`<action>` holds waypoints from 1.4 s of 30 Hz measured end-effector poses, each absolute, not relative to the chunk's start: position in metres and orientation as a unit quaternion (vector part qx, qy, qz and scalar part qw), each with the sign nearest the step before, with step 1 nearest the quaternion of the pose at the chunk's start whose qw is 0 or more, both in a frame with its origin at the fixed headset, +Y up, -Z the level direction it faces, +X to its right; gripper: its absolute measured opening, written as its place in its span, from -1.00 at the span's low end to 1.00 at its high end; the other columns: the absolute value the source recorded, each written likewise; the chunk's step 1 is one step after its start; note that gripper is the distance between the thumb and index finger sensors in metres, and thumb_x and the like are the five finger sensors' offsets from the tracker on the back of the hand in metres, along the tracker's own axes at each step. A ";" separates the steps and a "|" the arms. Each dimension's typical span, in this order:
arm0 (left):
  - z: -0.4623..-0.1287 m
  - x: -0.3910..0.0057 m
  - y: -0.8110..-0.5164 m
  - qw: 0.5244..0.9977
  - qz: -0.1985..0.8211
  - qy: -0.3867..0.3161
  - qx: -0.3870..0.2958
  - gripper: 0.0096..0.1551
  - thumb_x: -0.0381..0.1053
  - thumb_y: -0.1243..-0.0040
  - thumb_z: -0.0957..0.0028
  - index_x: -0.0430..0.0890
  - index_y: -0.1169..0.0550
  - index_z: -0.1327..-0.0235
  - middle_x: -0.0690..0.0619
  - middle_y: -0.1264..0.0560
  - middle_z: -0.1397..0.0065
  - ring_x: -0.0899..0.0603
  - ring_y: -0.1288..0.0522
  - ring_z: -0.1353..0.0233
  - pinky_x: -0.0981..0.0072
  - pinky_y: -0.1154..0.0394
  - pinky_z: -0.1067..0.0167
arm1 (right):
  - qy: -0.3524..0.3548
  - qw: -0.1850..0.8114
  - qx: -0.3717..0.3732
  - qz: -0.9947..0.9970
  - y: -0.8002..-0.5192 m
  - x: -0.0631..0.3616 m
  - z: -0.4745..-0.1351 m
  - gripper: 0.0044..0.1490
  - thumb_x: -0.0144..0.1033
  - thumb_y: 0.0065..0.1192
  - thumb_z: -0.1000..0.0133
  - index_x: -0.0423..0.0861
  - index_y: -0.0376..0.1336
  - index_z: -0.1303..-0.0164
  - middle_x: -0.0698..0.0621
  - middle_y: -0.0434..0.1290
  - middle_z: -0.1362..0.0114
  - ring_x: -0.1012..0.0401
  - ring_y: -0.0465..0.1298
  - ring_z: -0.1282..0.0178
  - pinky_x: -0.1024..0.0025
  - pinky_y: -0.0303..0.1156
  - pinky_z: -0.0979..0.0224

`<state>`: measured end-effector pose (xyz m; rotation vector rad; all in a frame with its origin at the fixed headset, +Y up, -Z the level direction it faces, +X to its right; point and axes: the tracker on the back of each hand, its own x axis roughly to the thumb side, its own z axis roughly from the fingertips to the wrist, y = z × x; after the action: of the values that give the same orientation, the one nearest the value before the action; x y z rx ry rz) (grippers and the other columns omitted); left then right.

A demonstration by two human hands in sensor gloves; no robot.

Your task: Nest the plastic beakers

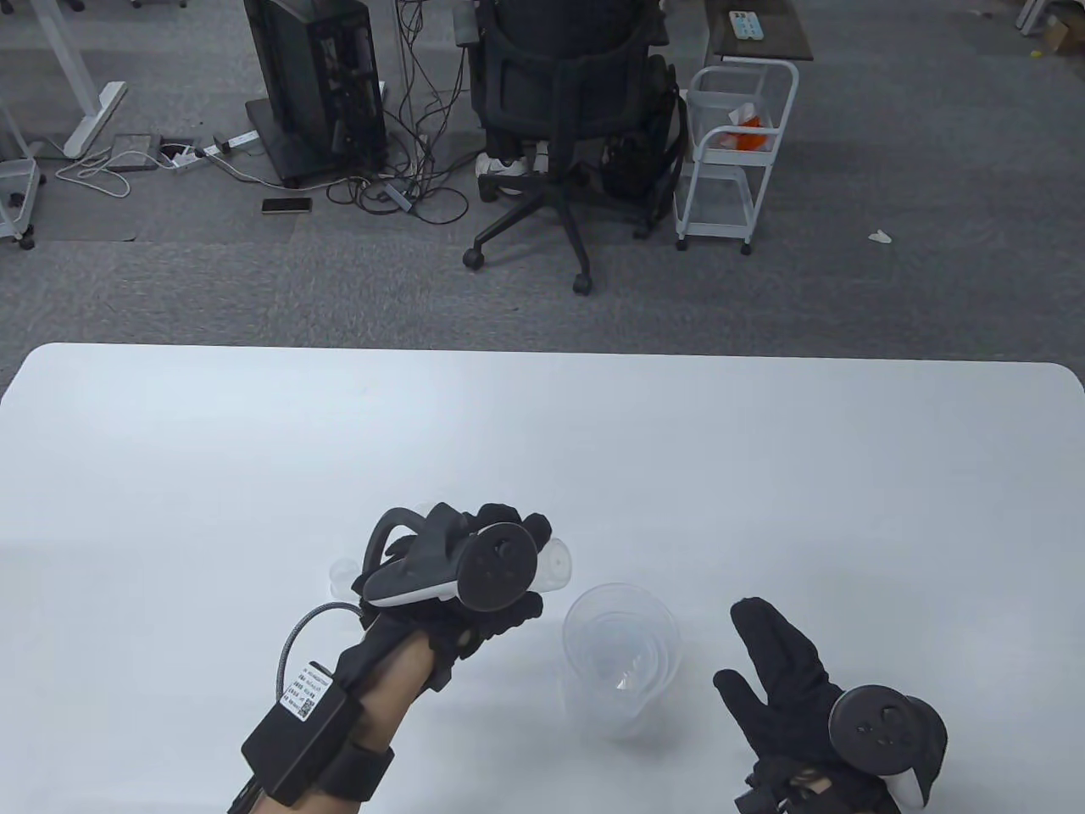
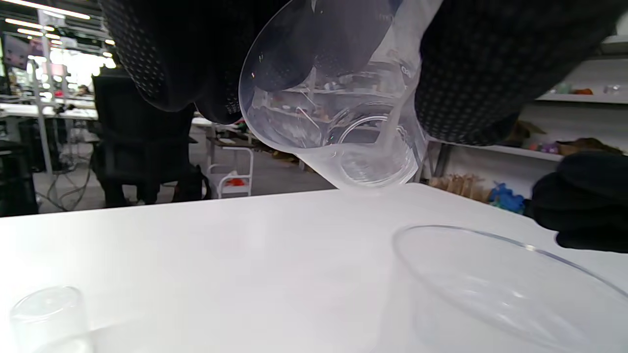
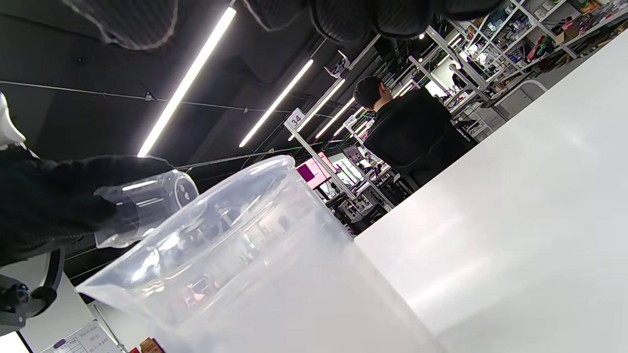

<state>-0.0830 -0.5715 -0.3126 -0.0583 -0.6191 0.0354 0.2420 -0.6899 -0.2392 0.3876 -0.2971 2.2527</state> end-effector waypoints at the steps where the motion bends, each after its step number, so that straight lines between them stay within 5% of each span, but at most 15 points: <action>1: -0.311 -0.078 -0.571 0.951 0.009 -0.306 -0.034 -0.12 0.26 -0.33 0.14 -0.07 -0.34 -0.42 -0.15 -0.32 -0.42 -0.38 -0.56 -0.26 0.08 -0.56 -0.04 | -0.118 0.406 0.154 0.893 -0.690 0.242 -0.239 -0.04 0.16 0.15 -0.09 -0.18 0.00 -0.51 -0.27 0.10 -0.66 -0.28 0.14 -0.57 -0.23 0.14 -0.47; 23: -0.298 0.010 -0.613 0.907 -0.078 -0.402 -0.094 -0.19 0.29 -0.22 0.09 -0.01 -0.36 -0.41 -0.11 -0.32 -0.49 -0.34 -0.52 -0.30 0.05 -0.51 -0.09 | -0.114 0.405 0.156 0.894 -0.691 0.242 -0.240 -0.04 0.16 0.15 -0.09 -0.19 0.00 -0.51 -0.27 0.10 -0.66 -0.28 0.14 -0.57 -0.23 0.13 -0.47; 31: -0.307 -0.004 -0.606 0.922 -0.048 -0.376 -0.077 -0.17 0.31 -0.14 0.05 0.02 -0.28 -0.47 -0.15 -0.12 -0.63 -0.41 -0.33 -0.52 -0.18 -0.38 -0.31 | -0.112 0.403 0.157 0.895 -0.691 0.241 -0.240 -0.04 0.16 0.15 -0.09 -0.18 0.00 -0.51 -0.27 0.10 -0.66 -0.28 0.14 -0.57 -0.23 0.13 -0.47; 42: -0.362 -0.070 -0.608 0.975 -0.019 -0.219 -0.022 -0.20 0.25 -0.13 0.02 0.00 -0.27 -0.48 -0.17 -0.08 -0.63 -0.45 -0.25 -0.55 -0.23 -0.32 -0.34 | -0.113 0.402 0.155 0.895 -0.691 0.242 -0.240 -0.04 0.16 0.15 -0.09 -0.19 0.00 -0.51 -0.27 0.10 -0.66 -0.29 0.14 -0.57 -0.23 0.13 -0.47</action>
<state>-0.0703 -0.6084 -0.3622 -0.0438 -0.4419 -0.0391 0.2418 -0.6910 -0.2396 0.3909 -0.2854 2.2626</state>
